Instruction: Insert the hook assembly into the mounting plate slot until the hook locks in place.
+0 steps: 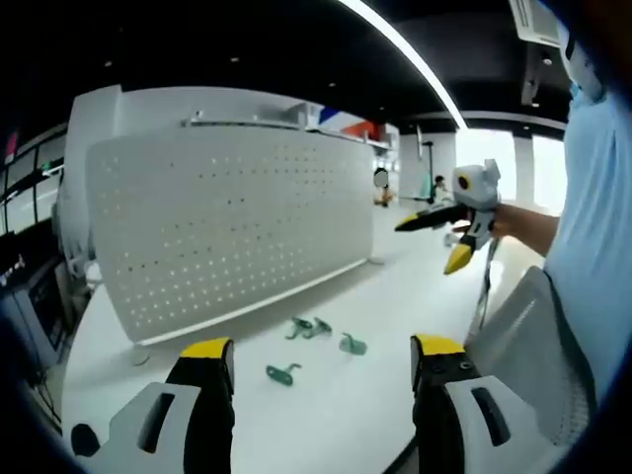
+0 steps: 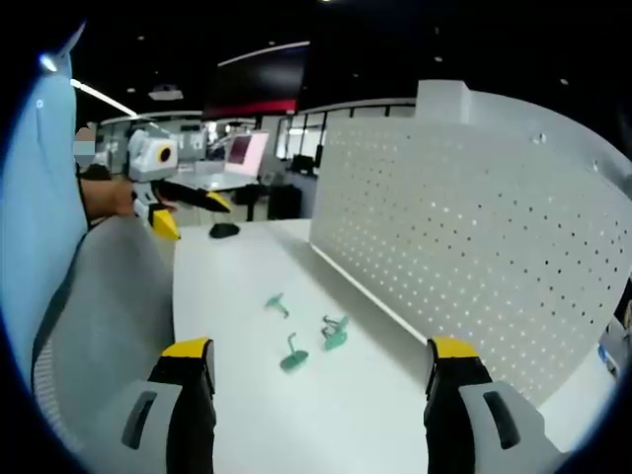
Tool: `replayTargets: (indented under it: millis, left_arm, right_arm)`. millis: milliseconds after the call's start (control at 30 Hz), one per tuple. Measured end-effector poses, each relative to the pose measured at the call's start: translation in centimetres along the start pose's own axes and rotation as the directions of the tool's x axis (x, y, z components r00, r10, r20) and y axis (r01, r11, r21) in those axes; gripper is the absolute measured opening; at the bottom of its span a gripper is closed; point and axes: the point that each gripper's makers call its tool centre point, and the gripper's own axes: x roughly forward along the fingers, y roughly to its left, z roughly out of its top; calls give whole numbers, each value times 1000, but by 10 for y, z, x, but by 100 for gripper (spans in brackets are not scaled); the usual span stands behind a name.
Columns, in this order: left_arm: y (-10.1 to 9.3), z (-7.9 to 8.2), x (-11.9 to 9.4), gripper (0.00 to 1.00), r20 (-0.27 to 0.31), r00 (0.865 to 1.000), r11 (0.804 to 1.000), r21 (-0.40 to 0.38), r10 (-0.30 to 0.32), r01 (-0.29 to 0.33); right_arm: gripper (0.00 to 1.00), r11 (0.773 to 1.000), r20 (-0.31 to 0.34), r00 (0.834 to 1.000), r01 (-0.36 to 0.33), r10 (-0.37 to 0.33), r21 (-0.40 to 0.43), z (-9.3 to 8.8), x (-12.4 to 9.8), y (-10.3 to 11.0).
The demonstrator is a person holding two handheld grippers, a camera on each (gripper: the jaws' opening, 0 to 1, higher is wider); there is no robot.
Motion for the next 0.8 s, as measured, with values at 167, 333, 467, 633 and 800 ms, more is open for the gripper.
replayTargets:
  millis: [167,333,467,633,800]
  left_arm:
    - [0,0,1,74,-1,1000,1000,1,-2,2]
    - [1,0,1,74,-2,1000,1000,1,-2,2]
    - [1,0,2,74,0,1000,1000,1,-4,4]
    - [0,-1,3,74,-1,1000,1000,0,-7,7]
    - [0,-1,3,74,0,1000,1000,0,-10,10]
  right_arm:
    - [89,1000,-2,1000,-3,3,-1,-1,1,0]
    - [88,1000,-6,1000,-5,5,-1,0,3,-1]
    - [87,1000,-8,1000,-10,10,0,0,4,0]
    - [85,1000,-22,1000,-16,16,-2,-2,7,1]
    - [82,1000,-26,999,-25,25,5,-1,10,4]
